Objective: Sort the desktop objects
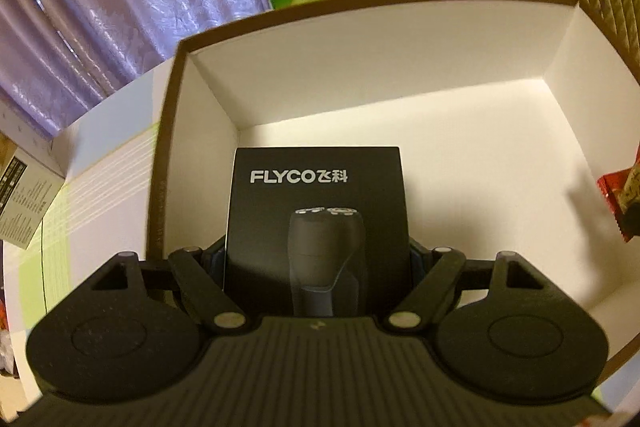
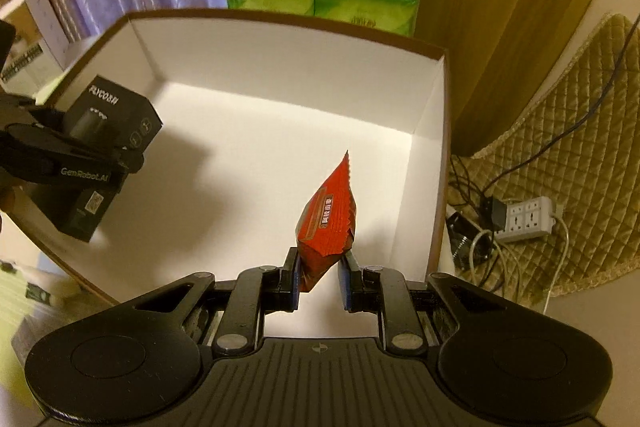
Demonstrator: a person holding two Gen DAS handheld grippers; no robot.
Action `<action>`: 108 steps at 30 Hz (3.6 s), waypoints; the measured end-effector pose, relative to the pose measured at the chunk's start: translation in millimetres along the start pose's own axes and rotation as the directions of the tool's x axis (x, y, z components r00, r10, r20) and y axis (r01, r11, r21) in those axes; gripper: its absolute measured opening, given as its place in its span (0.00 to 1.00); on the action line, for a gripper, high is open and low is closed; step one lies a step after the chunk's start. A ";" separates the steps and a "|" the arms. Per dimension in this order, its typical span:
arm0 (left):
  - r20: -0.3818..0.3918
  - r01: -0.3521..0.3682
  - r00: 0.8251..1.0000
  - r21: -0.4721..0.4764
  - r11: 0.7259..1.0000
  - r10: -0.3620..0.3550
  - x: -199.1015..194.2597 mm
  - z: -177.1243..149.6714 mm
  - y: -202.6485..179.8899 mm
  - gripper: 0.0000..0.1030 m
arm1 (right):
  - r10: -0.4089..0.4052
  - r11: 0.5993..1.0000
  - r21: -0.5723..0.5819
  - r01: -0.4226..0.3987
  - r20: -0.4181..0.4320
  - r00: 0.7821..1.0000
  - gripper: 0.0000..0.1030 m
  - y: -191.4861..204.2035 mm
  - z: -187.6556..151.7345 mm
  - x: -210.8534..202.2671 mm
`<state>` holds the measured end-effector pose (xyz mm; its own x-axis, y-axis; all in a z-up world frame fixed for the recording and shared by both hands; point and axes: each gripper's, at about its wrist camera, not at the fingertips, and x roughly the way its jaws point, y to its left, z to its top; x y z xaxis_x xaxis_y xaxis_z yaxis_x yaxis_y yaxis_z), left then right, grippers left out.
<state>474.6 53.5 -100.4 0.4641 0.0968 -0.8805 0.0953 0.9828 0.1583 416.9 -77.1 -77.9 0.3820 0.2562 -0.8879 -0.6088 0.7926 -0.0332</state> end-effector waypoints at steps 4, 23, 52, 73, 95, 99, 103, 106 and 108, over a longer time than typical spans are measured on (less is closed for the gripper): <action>-0.001 -0.019 1.000 0.017 1.000 0.019 3.9 2.9 -4.9 0.76 | -0.006 1.000 -0.014 0.006 -0.017 1.000 0.16 3.2 1.1 5.0; 0.020 -0.001 1.000 0.021 1.000 0.000 -4.4 1.7 2.6 0.80 | -0.069 0.995 -0.078 0.067 -0.030 0.997 0.16 5.7 3.3 5.4; 0.166 0.071 0.984 -0.004 0.997 -0.069 -113.1 -34.2 18.0 0.96 | 0.027 1.000 0.012 -0.029 0.123 0.992 0.98 13.1 -15.6 -71.0; 0.340 0.076 0.939 -0.058 0.995 -0.052 -212.7 -142.0 37.7 0.99 | 0.070 0.994 0.065 -0.087 0.227 0.971 0.98 45.9 -95.2 -146.6; 0.332 0.050 0.943 -0.117 0.992 -0.008 -252.1 -222.4 24.1 0.96 | 0.144 0.983 0.082 -0.165 0.209 0.967 0.98 69.6 -167.2 -165.4; 0.308 0.051 0.951 -0.123 0.991 -0.011 -248.6 -236.2 19.2 0.96 | 0.165 0.979 0.088 -0.184 0.194 0.967 0.98 70.5 -181.9 -161.8; 0.272 0.066 0.962 -0.129 0.989 -0.029 -239.6 -250.3 14.2 0.96 | 0.184 0.975 0.092 -0.202 0.169 0.968 0.98 69.6 -195.5 -154.8; 0.238 0.069 0.971 -0.142 0.987 -0.033 -230.4 -261.4 11.6 0.96 | 0.197 0.972 0.096 -0.212 0.149 0.969 0.98 70.1 -204.2 -147.8; 0.215 0.071 0.976 -0.150 0.986 -0.038 -223.2 -268.6 10.2 0.96 | 0.203 0.971 0.099 -0.218 0.139 0.969 0.98 71.1 -208.5 -143.5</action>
<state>135.4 84.2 -22.3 0.6387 0.0233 -0.7691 -0.0049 0.9996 0.0262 173.9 -172.9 -48.5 0.3430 0.4862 -0.8037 -0.6058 0.7684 0.2063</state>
